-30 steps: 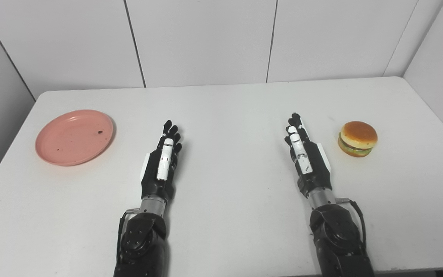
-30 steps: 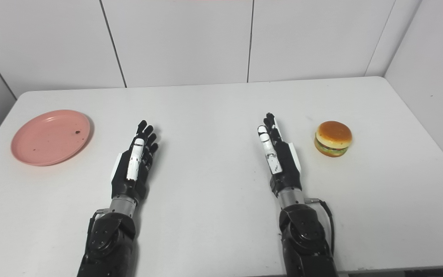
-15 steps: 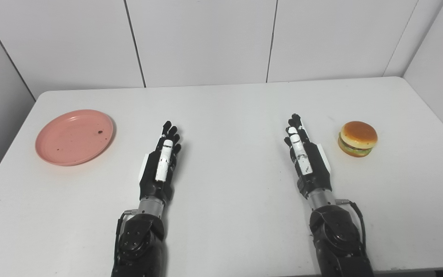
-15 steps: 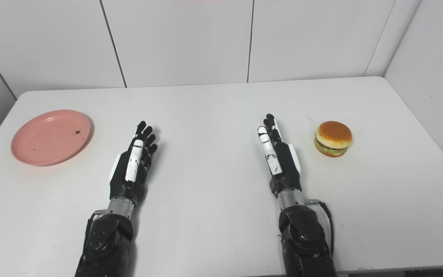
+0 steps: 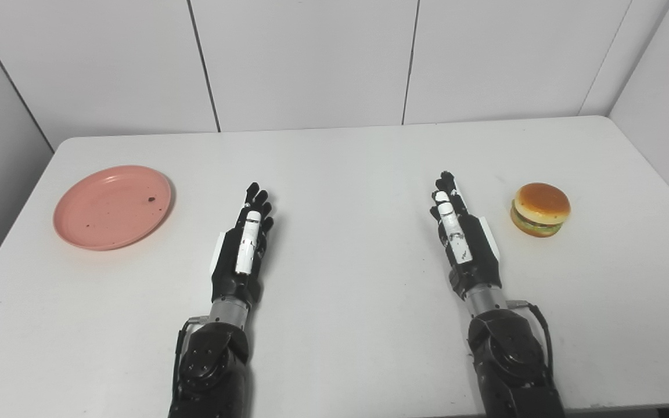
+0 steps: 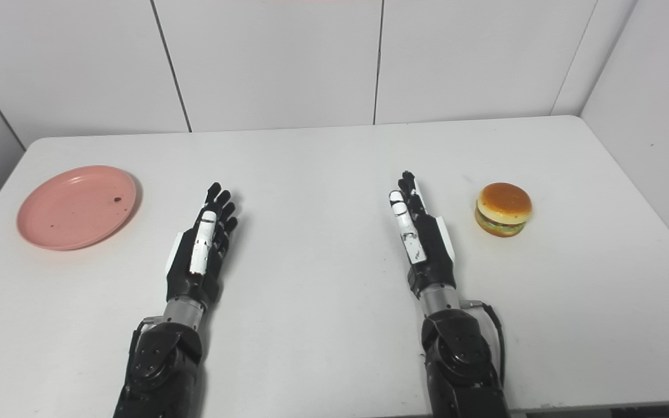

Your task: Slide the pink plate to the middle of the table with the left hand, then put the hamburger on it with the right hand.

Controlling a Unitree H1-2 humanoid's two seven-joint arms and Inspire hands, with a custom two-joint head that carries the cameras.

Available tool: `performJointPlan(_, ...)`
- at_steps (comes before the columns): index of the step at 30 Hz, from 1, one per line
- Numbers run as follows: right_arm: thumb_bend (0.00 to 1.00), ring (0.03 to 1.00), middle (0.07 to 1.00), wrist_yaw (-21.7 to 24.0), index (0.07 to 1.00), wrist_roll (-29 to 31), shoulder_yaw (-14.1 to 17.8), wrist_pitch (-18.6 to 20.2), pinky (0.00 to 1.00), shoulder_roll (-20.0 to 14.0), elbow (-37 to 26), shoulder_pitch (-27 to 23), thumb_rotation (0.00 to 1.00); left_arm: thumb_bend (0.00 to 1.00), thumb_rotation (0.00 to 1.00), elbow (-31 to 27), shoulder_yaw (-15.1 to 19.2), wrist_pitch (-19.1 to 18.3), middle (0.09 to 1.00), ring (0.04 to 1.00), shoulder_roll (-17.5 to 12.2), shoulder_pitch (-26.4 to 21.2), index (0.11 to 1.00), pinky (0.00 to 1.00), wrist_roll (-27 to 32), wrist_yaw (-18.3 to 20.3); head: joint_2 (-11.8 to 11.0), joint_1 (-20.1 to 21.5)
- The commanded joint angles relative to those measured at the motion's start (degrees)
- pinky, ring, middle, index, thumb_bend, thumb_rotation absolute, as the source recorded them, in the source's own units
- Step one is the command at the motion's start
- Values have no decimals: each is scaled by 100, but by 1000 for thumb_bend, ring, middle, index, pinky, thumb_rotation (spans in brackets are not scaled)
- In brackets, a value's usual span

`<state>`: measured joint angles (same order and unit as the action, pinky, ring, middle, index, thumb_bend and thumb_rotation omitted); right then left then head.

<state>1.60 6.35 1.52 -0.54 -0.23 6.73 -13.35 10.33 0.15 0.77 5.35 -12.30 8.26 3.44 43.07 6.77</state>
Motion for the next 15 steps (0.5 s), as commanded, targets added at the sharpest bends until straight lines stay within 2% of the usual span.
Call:
performJointPlan(1, 557, 1000, 1000, 59, 1000, 59, 7, 4, 1000, 2, -143, -231, 827, 363, 902, -89, -29, -51, 1000, 1000, 22, -34, 1000, 1000, -27, -12, 7, -9)
performJointPlan(7, 541, 1000, 1000, 55, 1000, 12, -12, -8, 1000, -22, -150, -221, 837, 360, 882, -53, -25, -12, 1000, 1000, 37, -36, 1000, 1000, -22, -22, -47, -120)
performJointPlan(8, 540, 1000, 1000, 59, 1000, 17, -1, -46, 1000, -30, -127, -212, 838, 360, 881, -18, -35, 33, 1000, 1000, 50, -28, 1000, 1000, -26, -18, -148, -387)
performJointPlan(9, 543, 1000, 1000, 62, 1000, 22, 7, -74, 1000, -36, -110, -206, 838, 357, 879, 5, -44, 62, 1000, 1000, 59, -23, 1000, 1000, -31, -18, -148, -387)
performJointPlan(10, 545, 1000, 1000, 94, 1000, 27, 9, -124, 1000, -71, -105, -179, 838, 355, 878, 54, -93, 125, 1000, 1000, 55, -16, 1000, 1000, -100, -11, -251, -685)
performJointPlan(11, 554, 1000, 1000, 118, 1000, 30, 9, -157, 1000, -98, -103, -159, 858, 381, 890, 89, -129, 170, 1000, 1000, 52, -11, 1000, 1000, -149, -7, -251, -685)
performJointPlan(13, 569, 1000, 1000, 152, 1000, 62, 50, -124, 1000, -186, -140, -78, 867, 399, 896, 182, -214, 261, 1000, 1000, 120, 11, 1000, 1000, -262, -54, -450, -1212)
performJointPlan(14, 590, 995, 1000, 157, 1000, 69, 67, -105, 1000, -217, -148, -53, 873, 392, 869, 210, -232, 278, 1000, 1000, 159, 18, 1000, 1000, -278, -84, -450, -1212)
performJointPlan(15, 598, 992, 1000, 177, 1000, 110, 107, -138, 1000, -255, -124, -29, 870, 381, 857, 262, -271, 317, 1000, 1000, 212, 12, 1000, 1000, -343, -134, -552, -1420)
